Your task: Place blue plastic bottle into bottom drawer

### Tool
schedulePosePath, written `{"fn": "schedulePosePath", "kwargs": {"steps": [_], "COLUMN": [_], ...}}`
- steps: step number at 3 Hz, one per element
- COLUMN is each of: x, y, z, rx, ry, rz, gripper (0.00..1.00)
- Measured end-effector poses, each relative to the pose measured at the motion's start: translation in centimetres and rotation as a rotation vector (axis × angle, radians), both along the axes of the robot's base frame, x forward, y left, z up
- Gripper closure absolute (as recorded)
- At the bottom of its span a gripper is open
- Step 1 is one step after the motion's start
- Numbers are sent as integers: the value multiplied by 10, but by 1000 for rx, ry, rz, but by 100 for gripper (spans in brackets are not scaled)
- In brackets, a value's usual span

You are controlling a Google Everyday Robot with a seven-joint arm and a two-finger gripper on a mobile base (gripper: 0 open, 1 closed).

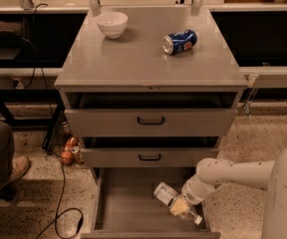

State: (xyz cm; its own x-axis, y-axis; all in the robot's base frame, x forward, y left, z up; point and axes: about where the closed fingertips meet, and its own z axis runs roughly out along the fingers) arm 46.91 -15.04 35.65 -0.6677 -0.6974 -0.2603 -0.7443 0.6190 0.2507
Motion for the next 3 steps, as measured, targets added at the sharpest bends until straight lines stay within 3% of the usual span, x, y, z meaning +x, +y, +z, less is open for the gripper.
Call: {"fn": "schedulePosePath", "kwargs": {"steps": [1,2,3], "x": [4,24,36], "y": [3,7,8], "z": [-17,-86,-132], "rx": [12,13,12], "ry": [7,36,56], "rz": [-3,-25,-58], "gripper": [100,100,100]}}
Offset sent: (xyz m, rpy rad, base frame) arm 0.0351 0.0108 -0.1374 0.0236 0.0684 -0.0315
